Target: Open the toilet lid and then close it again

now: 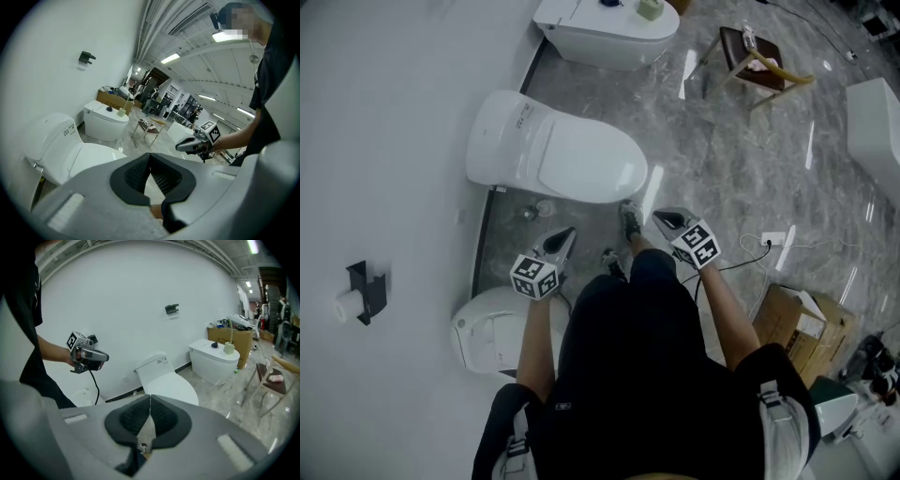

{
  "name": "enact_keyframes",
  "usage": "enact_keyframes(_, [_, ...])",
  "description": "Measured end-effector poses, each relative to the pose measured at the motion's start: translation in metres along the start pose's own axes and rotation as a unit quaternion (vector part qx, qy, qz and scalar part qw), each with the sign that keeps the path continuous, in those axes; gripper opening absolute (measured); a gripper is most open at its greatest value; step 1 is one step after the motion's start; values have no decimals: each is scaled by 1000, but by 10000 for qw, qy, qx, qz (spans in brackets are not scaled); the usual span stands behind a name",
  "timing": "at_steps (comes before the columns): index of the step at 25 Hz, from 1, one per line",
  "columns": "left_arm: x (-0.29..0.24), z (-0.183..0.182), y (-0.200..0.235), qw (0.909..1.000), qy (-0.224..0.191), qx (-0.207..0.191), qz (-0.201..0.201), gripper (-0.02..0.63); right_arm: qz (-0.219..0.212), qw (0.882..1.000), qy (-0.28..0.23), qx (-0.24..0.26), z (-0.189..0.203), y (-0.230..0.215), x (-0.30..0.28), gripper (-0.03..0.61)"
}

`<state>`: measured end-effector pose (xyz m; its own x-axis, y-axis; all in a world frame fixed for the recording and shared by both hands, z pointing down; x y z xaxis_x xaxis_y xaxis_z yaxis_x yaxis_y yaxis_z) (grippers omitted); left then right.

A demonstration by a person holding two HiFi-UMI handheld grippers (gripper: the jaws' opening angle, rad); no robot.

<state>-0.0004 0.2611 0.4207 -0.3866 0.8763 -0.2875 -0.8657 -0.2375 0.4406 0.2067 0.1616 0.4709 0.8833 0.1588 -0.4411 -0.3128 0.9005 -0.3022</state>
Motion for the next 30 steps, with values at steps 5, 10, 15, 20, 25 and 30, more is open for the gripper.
enact_keyframes(5, [-24, -4, 7, 9998, 137, -8, -110, 11, -148, 9997, 138, -116, 8, -27, -11, 5])
enact_keyframes(10, [-41, 1, 19, 9992, 326, 54, -210, 11, -260, 9989, 285, -250, 23, -49, -28, 5])
enact_keyframes(15, [-46, 8, 31, 9977, 608, 84, -303, 11, -348, 9977, 407, -422, 40, -70, -42, 5])
enact_keyframes(20, [-48, 19, 49, 9952, 791, 227, -530, 11, -382, 9957, 563, -623, 62, -93, -54, 5])
enact_keyframes(25, [-59, 23, 67, 9948, 719, 289, -660, 11, -439, 9940, 551, -840, 72, -113, -72, 5])
enact_keyframes(30, [-67, 34, 95, 9944, 605, 424, -750, 11, -396, 9934, 670, -841, 81, -127, -95, 5])
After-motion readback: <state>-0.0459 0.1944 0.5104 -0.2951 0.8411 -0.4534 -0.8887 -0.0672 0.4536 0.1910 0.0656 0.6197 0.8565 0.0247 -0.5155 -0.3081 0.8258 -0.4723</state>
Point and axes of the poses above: the fingertips, and each gripper's own axes: x backward along the fingers, y to its left, z out of its underside, the point moved 2 cm from there along x, backward along the fingers, and after that the axes turned 15 degrees about -y, right-handed, at the moved point
